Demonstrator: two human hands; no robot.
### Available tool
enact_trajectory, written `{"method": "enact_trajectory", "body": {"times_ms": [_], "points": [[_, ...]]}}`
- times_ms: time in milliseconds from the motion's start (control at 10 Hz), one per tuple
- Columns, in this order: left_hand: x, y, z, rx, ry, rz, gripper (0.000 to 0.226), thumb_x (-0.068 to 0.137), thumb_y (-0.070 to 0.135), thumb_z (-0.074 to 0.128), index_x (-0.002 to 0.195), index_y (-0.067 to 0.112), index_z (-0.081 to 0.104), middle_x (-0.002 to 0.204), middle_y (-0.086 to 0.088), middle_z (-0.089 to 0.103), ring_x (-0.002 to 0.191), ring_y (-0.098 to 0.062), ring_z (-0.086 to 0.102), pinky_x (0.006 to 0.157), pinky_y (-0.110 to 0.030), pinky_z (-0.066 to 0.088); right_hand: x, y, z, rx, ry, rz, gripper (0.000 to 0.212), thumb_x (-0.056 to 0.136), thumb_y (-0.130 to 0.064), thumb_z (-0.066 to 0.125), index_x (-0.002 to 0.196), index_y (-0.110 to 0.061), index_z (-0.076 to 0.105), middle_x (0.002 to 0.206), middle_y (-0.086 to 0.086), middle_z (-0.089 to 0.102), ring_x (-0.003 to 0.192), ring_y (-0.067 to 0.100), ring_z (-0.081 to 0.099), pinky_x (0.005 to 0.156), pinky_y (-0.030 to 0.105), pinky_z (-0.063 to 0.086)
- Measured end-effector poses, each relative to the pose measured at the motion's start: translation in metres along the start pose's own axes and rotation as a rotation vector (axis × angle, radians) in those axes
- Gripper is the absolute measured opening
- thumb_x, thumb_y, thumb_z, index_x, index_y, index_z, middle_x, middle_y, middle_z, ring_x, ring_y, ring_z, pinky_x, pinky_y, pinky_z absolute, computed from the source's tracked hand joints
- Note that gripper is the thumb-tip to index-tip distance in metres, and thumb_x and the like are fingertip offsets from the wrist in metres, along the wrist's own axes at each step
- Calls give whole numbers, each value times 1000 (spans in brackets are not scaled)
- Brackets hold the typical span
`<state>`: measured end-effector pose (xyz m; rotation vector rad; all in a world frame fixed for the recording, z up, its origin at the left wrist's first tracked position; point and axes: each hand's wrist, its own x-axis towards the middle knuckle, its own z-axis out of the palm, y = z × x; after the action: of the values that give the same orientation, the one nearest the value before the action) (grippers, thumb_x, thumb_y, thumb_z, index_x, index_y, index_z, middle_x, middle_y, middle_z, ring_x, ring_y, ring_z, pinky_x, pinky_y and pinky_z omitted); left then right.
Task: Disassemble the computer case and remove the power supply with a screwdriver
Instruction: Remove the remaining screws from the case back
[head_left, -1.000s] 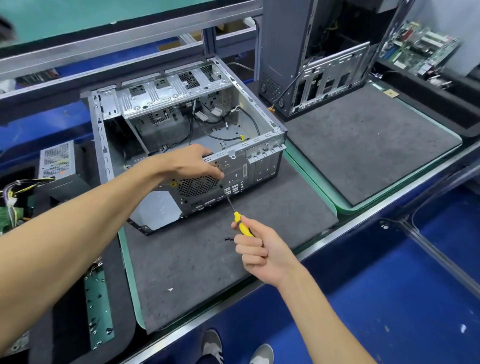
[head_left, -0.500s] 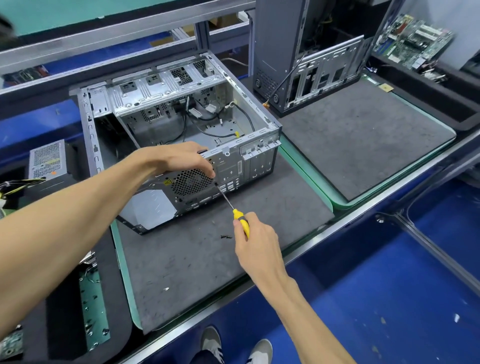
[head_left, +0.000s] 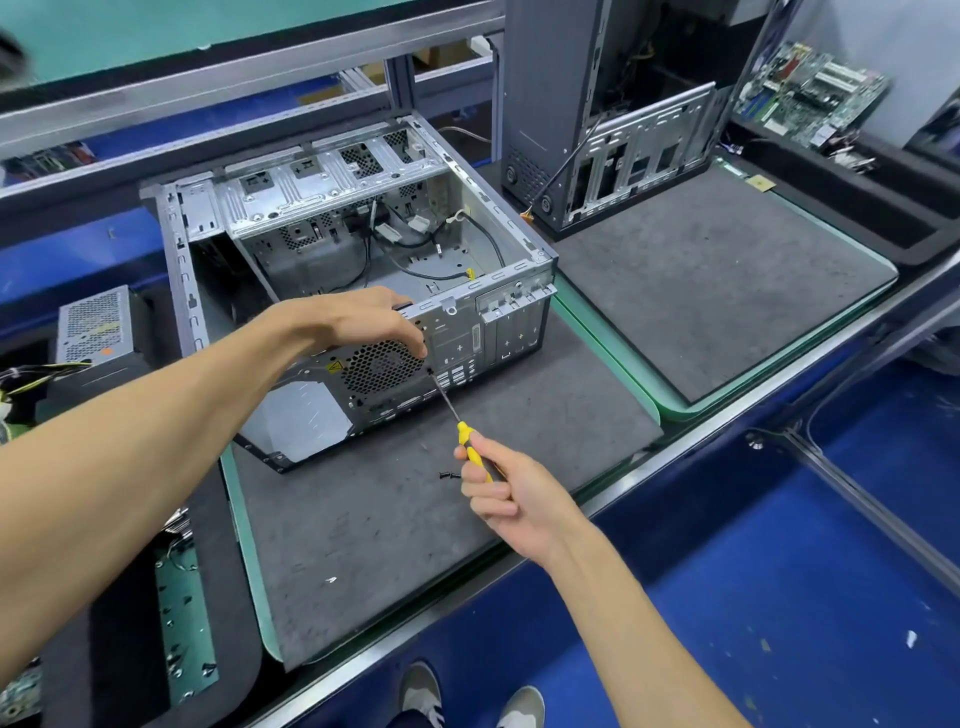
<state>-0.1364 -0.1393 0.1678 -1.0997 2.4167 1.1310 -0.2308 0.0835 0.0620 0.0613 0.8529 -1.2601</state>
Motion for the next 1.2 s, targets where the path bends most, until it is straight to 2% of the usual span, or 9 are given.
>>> {"method": "enact_trajectory", "body": {"times_ms": [100, 200, 300, 400, 500, 700, 800, 1000, 1200], "points": [[2, -3, 0, -1, 32, 0, 35, 64, 46, 71, 91, 24, 67, 87, 10, 70, 84, -13, 64, 76, -33, 46, 4, 14, -2, -813, 309, -419, 32, 105, -33, 51, 88, -7, 62, 56, -5, 43, 42, 8, 28, 41, 18, 23], [4, -6, 1, -6, 39, 3, 35, 63, 46, 72, 89, 23, 69, 82, 10, 72, 81, -15, 65, 76, -35, 48, 4, 19, -6, -1321, 476, -728, 27, 103, -35, 53, 85, -15, 56, 52, -8, 40, 48, 9, 42, 45, 19, 30], [5, -7, 1, -21, 40, 7, 29, 63, 46, 73, 83, 25, 70, 79, 9, 73, 81, -17, 66, 76, -35, 49, 5, 13, -6, -954, 413, -524, 29, 100, -38, 58, 84, -15, 63, 59, -9, 41, 46, 7, 34, 47, 18, 28], [3, -5, 0, -16, 41, 10, 25, 64, 46, 73, 81, 27, 70, 80, 9, 73, 82, -18, 66, 78, -36, 50, 4, 6, 0, -328, 139, -79, 42, 105, -40, 49, 101, -4, 71, 68, -1, 44, 53, 10, 33, 47, 22, 26], [5, -5, -1, 22, 24, 18, 33, 64, 49, 71, 88, 26, 70, 88, 8, 74, 91, -20, 67, 86, -40, 51, 2, 3, -5, 211, -140, 141, 31, 104, -30, 49, 98, -2, 62, 73, 2, 45, 56, 11, 37, 47, 21, 31], [9, -8, -5, 121, 3, -11, 89, 62, 60, 68, 139, 17, 53, 144, -1, 55, 127, -20, 53, 113, -42, 36, 11, 38, 4, 610, -291, 172, 25, 99, -30, 58, 92, -7, 63, 49, -6, 23, 37, 7, 14, 34, 21, 10], [12, -9, -3, 115, 16, -6, 107, 63, 61, 67, 153, 13, 33, 161, -3, 30, 144, -21, 35, 116, -35, 25, 17, 34, 10, 345, -121, 84, 30, 98, -37, 58, 81, -12, 61, 47, -7, 23, 34, 6, 16, 29, 19, 12], [12, -9, -1, 120, 41, 1, 88, 73, 56, 69, 146, 13, 44, 151, -5, 46, 132, -23, 48, 110, -35, 35, 16, 12, 15, -1053, 439, -438, 50, 107, -44, 38, 66, -16, 48, 43, -10, 41, 44, 9, 39, 45, 25, 25], [8, -4, 1, 102, 67, 31, 58, 65, 55, 68, 113, 23, 66, 111, 7, 72, 100, -15, 66, 90, -33, 50, 13, 15, 2, -1757, 601, -661, 36, 108, -46, 28, 88, -18, 42, 64, 0, 50, 59, 27, 45, 59, 36, 31]]}}
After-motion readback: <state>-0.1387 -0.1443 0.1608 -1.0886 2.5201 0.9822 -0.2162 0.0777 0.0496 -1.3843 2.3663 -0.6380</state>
